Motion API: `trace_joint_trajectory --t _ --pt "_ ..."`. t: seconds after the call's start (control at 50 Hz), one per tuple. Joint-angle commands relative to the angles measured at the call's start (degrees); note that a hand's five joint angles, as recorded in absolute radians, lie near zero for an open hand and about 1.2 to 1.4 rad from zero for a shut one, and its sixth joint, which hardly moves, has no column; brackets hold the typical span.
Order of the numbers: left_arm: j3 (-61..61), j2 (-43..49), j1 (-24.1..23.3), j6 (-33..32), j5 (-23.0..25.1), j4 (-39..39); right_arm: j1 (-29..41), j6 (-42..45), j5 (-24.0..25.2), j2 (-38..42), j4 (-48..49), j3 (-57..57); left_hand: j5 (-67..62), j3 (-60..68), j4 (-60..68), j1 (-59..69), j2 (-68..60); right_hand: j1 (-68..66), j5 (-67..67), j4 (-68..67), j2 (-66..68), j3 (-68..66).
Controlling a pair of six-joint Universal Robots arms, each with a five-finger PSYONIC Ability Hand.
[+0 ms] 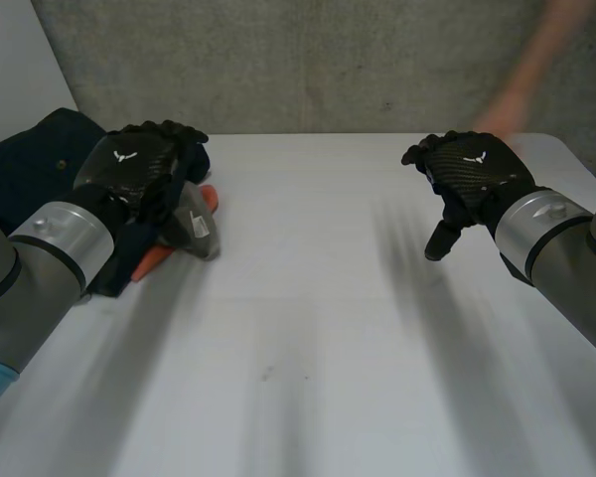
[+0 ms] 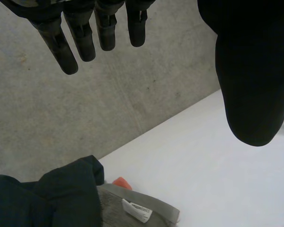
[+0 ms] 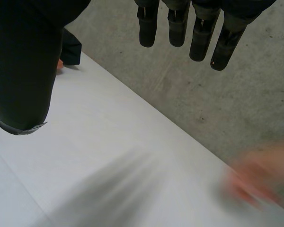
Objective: Fold the laundry.
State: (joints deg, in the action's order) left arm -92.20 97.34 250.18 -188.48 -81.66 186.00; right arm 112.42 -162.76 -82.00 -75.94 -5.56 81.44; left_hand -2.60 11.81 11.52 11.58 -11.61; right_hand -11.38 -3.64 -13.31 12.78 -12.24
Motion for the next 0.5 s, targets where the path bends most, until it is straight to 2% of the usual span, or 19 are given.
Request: trace_joint_trajectory --t 0.02,0.12,0.22,0.3,0.5 --pt "1.05 1.44 3.11 -1.54 -0.08 3.66 -0.01 0.16 0.00 0.79 0.20 0.65 2.60 -1.81 -1.52 -1.58 1.61 1.38 3.64 3.31 -2.78 2.24" --pt "3.77 6.89 7.77 -8.56 -0.17 7.01 -0.01 0.25 0.00 1.41 0.29 1.09 2.60 -1.81 -1.52 -1.58 1.61 1.38 3.64 3.31 -2.78 2.24" --pt "9.12 15.22 13.13 -20.05 -0.08 7.80 0.17 0.34 0.00 1.58 0.29 1.09 2.60 -1.81 -1.52 -1.58 1.61 1.38 3.64 3.31 -2.78 2.24" --pt "14.13 22.51 16.82 -26.66 0.01 7.71 0.17 0.34 0.00 1.85 0.38 1.09 2.60 -1.81 -1.52 -1.58 1.61 1.38 3.64 3.31 -2.78 2.24" --pt "25.04 37.30 20.26 -33.53 0.01 7.45 0.79 0.34 0.00 2.02 0.38 1.70 1.05 -0.26 0.03 -0.03 0.06 1.38 3.64 3.31 -2.78 2.24"
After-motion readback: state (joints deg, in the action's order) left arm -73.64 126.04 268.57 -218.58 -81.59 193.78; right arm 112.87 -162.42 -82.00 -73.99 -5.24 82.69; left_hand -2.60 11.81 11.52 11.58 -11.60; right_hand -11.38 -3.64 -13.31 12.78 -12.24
